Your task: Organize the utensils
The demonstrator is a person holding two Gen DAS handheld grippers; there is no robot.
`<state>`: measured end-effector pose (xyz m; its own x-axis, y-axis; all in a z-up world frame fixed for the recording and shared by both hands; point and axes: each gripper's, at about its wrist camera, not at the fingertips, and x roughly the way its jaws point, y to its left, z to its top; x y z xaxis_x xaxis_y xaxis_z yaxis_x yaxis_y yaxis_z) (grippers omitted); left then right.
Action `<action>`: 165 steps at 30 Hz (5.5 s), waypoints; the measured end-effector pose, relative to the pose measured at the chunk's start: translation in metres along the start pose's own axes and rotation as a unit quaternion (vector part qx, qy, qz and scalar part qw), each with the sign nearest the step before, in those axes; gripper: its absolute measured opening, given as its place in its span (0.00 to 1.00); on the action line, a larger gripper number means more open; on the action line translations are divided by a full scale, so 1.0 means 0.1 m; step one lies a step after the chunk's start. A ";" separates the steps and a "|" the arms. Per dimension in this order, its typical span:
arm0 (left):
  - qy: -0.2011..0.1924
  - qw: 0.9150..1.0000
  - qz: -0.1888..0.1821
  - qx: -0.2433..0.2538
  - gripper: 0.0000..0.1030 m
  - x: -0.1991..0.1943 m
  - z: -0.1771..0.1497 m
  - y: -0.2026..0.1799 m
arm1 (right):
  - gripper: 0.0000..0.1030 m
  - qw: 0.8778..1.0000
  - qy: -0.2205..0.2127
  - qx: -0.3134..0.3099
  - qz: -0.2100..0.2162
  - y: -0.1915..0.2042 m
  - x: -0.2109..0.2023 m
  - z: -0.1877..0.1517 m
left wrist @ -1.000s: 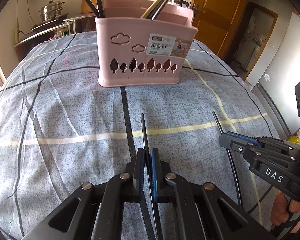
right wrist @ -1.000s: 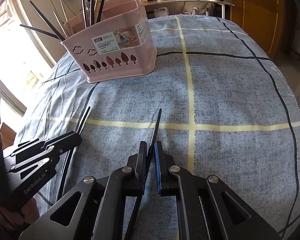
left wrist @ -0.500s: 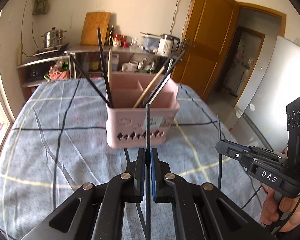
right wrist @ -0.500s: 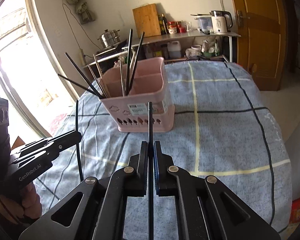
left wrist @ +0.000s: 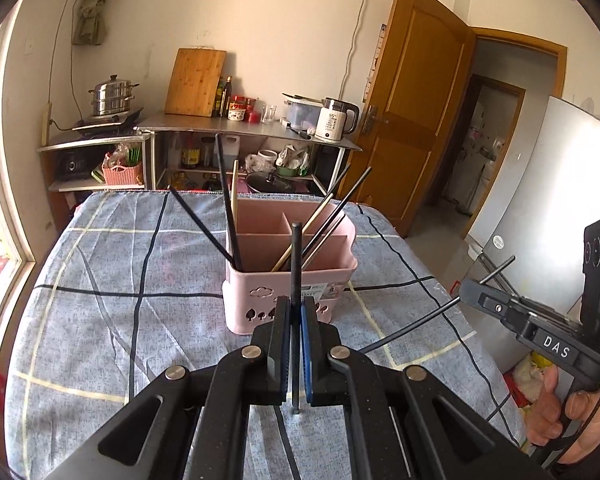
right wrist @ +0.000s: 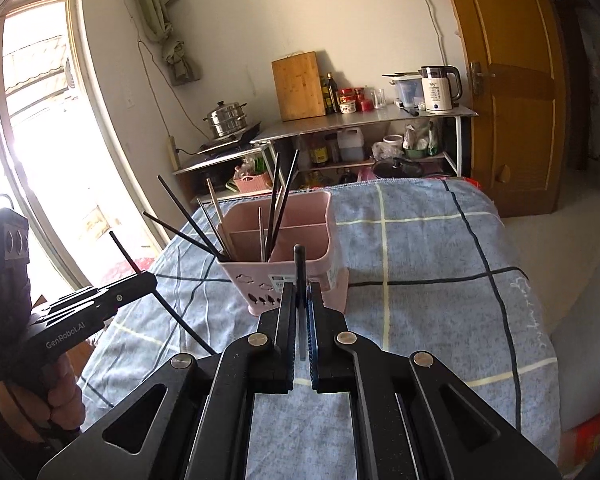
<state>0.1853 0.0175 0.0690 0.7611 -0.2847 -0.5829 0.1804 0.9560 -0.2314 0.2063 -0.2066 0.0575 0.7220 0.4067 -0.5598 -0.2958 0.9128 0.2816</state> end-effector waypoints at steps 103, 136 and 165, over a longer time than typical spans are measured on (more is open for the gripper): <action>-0.058 0.997 0.040 0.017 0.13 0.07 1.07 0.27 | 0.12 0.999 -0.032 -0.002 0.037 0.19 0.40 0.83; -0.076 0.995 0.055 0.016 0.14 -0.72 -0.82 -0.18 | 0.20 0.998 -0.035 -0.056 -0.014 0.43 -0.42 -0.77; -0.065 0.996 0.058 0.032 0.14 -0.76 -1.43 -0.28 | 0.34 0.995 -0.054 -0.071 -0.042 0.54 -0.62 -1.32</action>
<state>0.0334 0.0026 0.0086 0.8529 -0.1643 -0.4956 0.1230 0.9857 -0.1151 0.0629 -0.1781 0.0046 0.8091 0.3284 -0.4873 -0.3110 0.9429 0.1191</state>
